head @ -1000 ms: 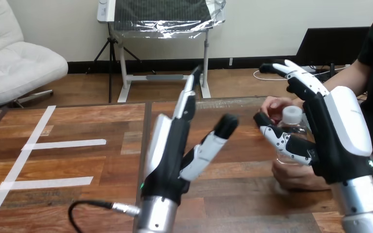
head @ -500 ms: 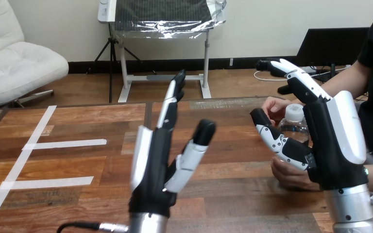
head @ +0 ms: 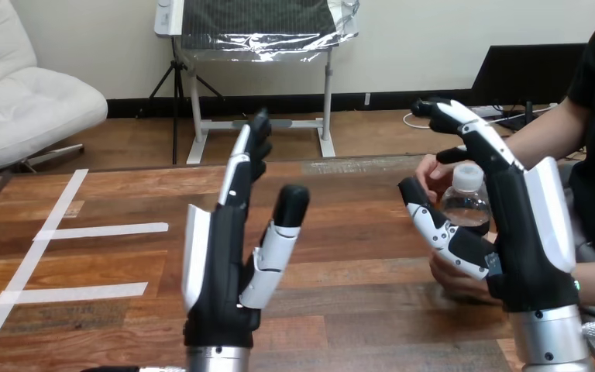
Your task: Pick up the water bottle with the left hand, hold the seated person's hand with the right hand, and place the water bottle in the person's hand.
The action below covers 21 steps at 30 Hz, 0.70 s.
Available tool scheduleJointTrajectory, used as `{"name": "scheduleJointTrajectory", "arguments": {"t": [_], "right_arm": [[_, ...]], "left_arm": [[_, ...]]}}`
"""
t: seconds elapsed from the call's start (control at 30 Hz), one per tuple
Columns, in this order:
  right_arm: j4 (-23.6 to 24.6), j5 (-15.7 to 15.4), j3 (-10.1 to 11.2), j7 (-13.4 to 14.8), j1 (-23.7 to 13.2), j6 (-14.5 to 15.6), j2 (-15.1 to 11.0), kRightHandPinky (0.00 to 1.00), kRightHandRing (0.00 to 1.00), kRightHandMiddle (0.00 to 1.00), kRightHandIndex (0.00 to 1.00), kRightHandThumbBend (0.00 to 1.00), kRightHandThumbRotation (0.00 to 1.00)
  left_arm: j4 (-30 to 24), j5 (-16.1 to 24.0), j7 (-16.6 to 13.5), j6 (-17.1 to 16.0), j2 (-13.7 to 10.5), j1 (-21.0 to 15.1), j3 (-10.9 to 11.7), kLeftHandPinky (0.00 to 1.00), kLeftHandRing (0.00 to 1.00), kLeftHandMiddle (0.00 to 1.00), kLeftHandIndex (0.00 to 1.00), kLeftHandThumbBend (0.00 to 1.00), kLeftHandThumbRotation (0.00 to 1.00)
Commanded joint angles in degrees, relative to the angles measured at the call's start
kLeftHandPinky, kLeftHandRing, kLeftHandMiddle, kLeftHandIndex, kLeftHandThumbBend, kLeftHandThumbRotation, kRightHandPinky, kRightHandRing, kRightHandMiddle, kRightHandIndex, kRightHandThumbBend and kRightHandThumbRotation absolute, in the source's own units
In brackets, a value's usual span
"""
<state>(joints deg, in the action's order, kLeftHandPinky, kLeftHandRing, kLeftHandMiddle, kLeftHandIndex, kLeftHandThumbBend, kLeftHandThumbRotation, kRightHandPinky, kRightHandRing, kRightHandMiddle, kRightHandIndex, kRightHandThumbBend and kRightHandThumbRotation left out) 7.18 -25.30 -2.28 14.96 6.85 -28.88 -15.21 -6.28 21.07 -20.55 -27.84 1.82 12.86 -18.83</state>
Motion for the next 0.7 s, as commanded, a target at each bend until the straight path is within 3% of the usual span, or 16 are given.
{"name": "scheduleJointTrajectory", "arguments": {"t": [0.0,0.67], "right_arm": [[0.1,1.5,0.0,-0.7,-1.9,-0.7,1.0,0.67,0.82,0.88,0.81,0.32,0.0],[-1.3,1.7,0.3,-1.4,-2.4,-2.0,1.1,0.71,0.85,0.87,0.79,0.32,0.0]], "left_arm": [[-2.5,1.3,-1.0,-1.8,1.0,0.6,1.0,0.85,0.88,0.91,0.92,0.58,1.0],[-3.4,0.9,-0.8,-3.3,0.6,2.3,1.5,0.83,0.86,0.89,0.91,0.53,1.0]]}}
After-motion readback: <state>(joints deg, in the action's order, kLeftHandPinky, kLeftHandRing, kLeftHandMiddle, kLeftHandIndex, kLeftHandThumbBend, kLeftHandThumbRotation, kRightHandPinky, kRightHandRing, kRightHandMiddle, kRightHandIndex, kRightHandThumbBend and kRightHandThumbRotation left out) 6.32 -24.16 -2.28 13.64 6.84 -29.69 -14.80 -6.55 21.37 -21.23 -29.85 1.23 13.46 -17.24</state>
